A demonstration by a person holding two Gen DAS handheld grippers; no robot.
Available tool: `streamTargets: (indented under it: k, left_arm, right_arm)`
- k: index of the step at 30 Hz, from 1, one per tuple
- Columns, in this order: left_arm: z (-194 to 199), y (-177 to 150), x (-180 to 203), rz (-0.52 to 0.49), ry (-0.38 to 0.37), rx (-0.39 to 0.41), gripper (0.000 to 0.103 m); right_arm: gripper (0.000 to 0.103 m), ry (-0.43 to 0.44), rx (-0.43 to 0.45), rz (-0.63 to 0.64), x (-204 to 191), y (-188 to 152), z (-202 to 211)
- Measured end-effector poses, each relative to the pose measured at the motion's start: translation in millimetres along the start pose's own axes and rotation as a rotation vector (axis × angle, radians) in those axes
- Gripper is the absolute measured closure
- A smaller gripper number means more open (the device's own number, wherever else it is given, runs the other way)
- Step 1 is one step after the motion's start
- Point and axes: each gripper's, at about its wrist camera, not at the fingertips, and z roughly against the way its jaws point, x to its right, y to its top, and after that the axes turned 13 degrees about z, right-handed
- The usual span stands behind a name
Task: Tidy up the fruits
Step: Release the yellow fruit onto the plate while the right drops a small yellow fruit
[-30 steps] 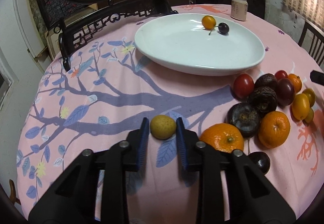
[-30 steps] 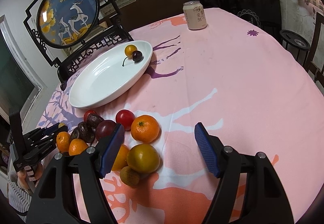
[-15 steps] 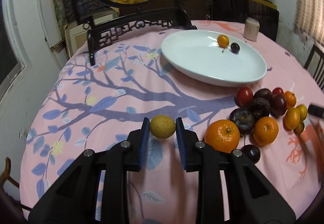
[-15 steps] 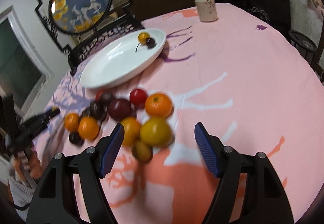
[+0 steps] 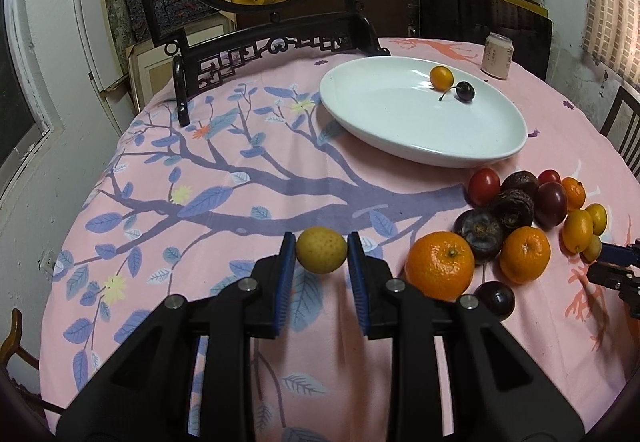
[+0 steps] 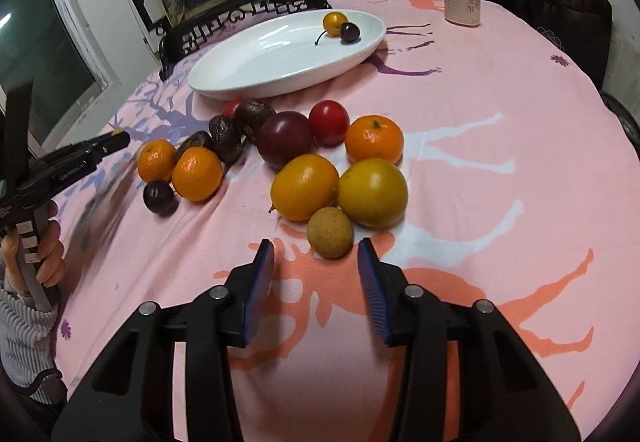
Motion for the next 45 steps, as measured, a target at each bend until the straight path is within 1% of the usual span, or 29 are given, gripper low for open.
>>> streamTargets:
  k: [3,4,7,8,9,14,19,21,23,26,28,30,33,37,38,39,40,41,42,45]
  left_arm:
    - [-2,-1,1,-0.008,0.001,-0.007,0.076]
    - [-2,-1,2,-0.01,0.002,-0.01,0.076]
    - [-4,-1,2,-0.014,0.002,-0.017,0.076]
    - [-5,-2,3,-0.016,0.002,-0.02,0.076]
    - [-5,-2,3,-0.018,0.003,-0.022,0.076]
    - [-11,-4,4,-0.023,0.013,-0.041,0.076]
    - [-11,-3,11,-0.037,0.004,-0.05,0.076]
    - [-10,3,14,-0.027,-0.014,-0.058,0.076]
    - [-11,19,19,-0.001,-0.037,-0.065,0.076]
    - [-13,41,33,0.001,-0.029,-0.04,0.076]
    - [-17,58,44,0.007,-0.039,-0.034,0.076]
    - [-25,72,54,0.014,-0.056,-0.041,0.076]
    - [-40,86,74,0.004,-0.056,-0.048,0.076]
    - [-68,92,93,-0.006,-0.048,-0.078,0.076]
    - [-73,92,94,-0.005,-0.049,-0.082,0.074]
    - [-78,91,96,-0.005,-0.048,-0.088,0.071]
    - [-83,90,97,-0.006,-0.047,-0.095,0.06]
    - [-86,89,98,-0.007,-0.045,-0.098,0.049]
    - [-89,87,98,-0.011,-0.044,-0.097,0.046]
    - [-93,86,96,-0.016,-0.049,-0.108,0.046]
  right_arm:
    - [0.062,-0.035,0.005,-0.008,3,5,-2]
    - [0.062,-0.068,0.001,-0.001,4,7,-5]
    - [0.066,-0.093,-0.01,0.032,1,9,-9]
    - [0.075,-0.093,-0.009,0.039,0,9,-9]
    - [0.08,-0.078,-0.006,0.045,0,10,-9]
    - [0.08,-0.059,-0.004,0.043,1,8,-8]
    - [0.08,0.0,0.014,0.017,4,6,1]
    - [0.08,0.018,0.033,0.017,5,13,8]
    - [0.08,0.011,0.069,0.025,6,33,19]
    - [0.08,-0.005,0.13,0.036,8,68,32]
    - [0.08,-0.008,0.159,0.041,10,93,32]
    - [0.08,0.004,0.161,0.038,13,113,23]
    - [0.08,0.017,0.148,0.029,18,138,1]
    - [0.08,0.044,0.099,0.02,27,155,-33]
    - [0.08,0.056,0.09,0.016,29,157,-39]
    - [0.073,0.065,0.086,0.01,31,158,-45]
    - [0.065,0.075,0.083,0.005,33,159,-50]
    - [0.049,0.07,0.091,0.002,35,159,-53]
    - [0.048,0.06,0.098,0.003,36,158,-53]
    - [0.048,0.051,0.12,0.019,40,157,-51]
